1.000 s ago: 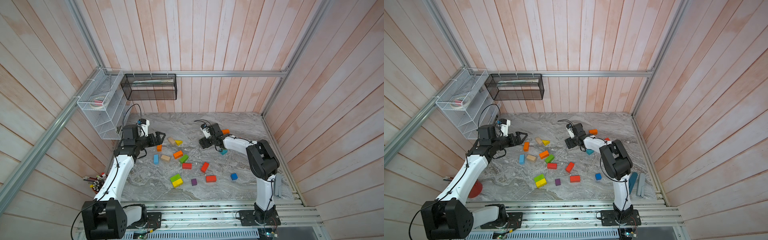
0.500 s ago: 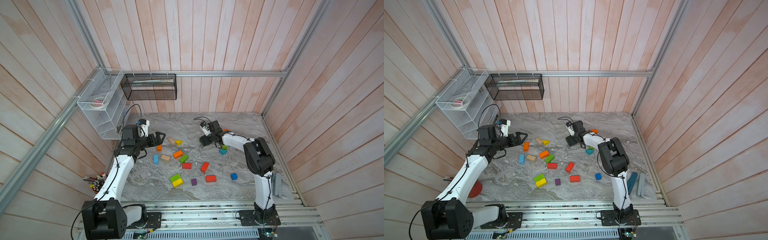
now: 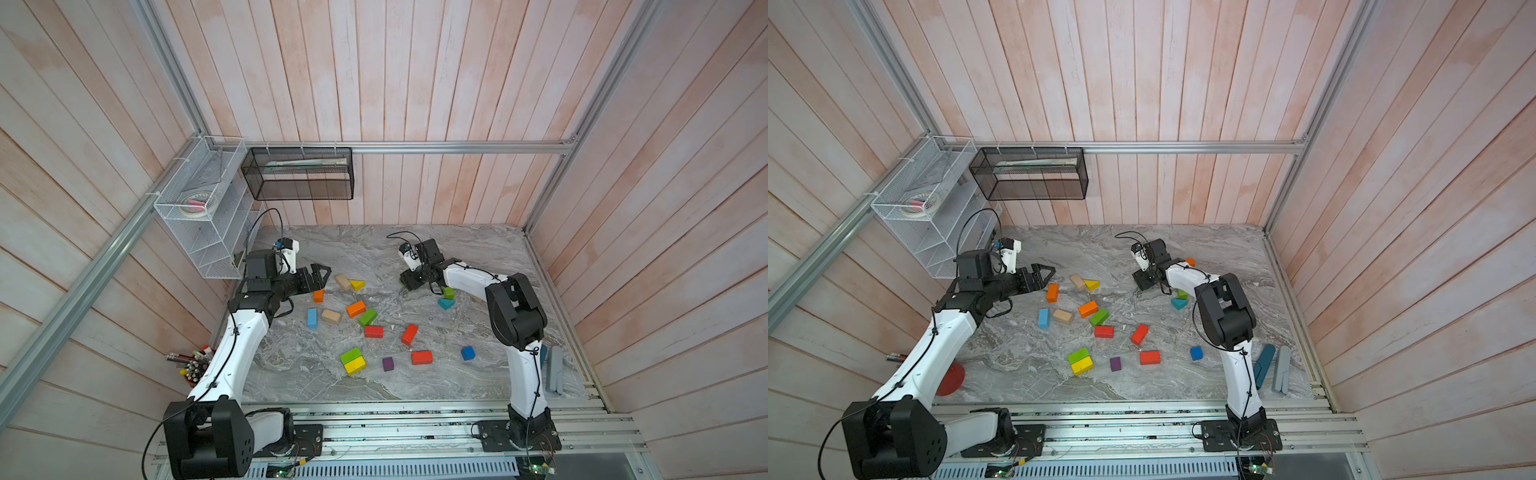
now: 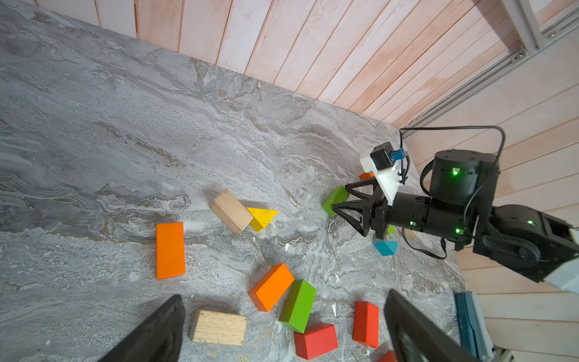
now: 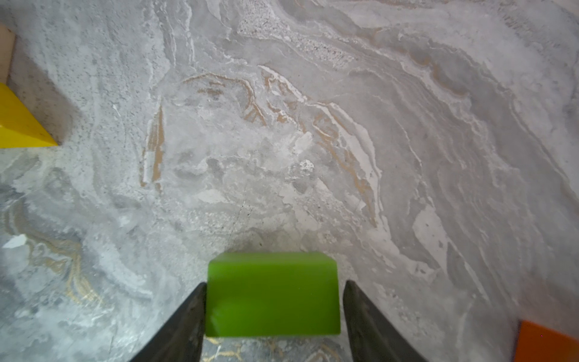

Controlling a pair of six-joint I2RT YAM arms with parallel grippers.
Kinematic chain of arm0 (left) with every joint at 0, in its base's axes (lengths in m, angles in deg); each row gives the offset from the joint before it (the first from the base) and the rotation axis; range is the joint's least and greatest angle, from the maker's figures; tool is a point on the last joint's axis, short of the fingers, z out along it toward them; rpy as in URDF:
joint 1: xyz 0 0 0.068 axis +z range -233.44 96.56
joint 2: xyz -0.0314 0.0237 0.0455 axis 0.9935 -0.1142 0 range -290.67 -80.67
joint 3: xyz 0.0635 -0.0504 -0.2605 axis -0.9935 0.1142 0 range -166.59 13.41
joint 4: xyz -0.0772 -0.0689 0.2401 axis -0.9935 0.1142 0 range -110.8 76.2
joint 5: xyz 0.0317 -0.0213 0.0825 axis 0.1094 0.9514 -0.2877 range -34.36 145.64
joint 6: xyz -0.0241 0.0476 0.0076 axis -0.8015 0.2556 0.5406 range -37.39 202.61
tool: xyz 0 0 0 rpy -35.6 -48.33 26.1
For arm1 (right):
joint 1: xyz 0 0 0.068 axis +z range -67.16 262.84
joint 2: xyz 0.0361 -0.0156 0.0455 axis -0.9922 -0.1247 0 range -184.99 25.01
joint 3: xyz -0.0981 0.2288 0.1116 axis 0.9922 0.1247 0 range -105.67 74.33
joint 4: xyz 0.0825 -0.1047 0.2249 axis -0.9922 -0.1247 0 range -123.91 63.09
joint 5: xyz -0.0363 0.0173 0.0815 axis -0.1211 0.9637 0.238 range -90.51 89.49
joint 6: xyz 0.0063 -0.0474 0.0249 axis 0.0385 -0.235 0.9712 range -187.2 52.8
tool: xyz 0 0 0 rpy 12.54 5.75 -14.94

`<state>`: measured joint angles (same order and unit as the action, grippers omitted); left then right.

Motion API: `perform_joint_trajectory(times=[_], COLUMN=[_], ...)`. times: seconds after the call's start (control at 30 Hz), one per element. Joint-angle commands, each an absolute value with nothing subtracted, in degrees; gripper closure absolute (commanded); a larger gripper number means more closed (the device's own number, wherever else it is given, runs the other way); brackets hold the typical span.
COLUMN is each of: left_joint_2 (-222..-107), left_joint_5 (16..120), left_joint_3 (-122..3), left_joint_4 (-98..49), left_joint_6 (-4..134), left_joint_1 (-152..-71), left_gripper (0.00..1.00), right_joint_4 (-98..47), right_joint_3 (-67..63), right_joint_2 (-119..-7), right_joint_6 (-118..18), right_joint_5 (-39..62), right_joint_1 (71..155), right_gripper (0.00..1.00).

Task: Assemble a heart with building blocks
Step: Assemble the building block at the center of the board.

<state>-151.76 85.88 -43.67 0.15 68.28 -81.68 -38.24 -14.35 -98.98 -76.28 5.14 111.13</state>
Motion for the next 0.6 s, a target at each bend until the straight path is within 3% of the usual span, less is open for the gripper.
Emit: perform_joint_trajectory(times=[0.0, 0.13, 0.57], left_joint_2=[-152.24, -152.13, -152.05], left_joint_5=[86.40, 86.42, 85.92], left_joint_3=[-42.90, -42.87, -42.90], left_joint_4=[-0.88, -0.92, -0.85], left_joint_6=[69.35, 69.42, 69.30], left_joint_1=[-81.51, -81.51, -81.50], left_gripper=[0.00, 0.00, 0.00], right_joint_4=[-40.18, -40.49, -37.85], right_joint_3=[-16.04, -16.37, -14.24], right_joint_2=[-100.72, -101.01, -98.81], right_joint_6=[-76.43, -76.63, -73.57], right_joint_5=[6.61, 6.49, 6.06], right_joint_1=[110.87, 110.82, 113.40], right_gripper=[0.34, 0.32, 0.41])
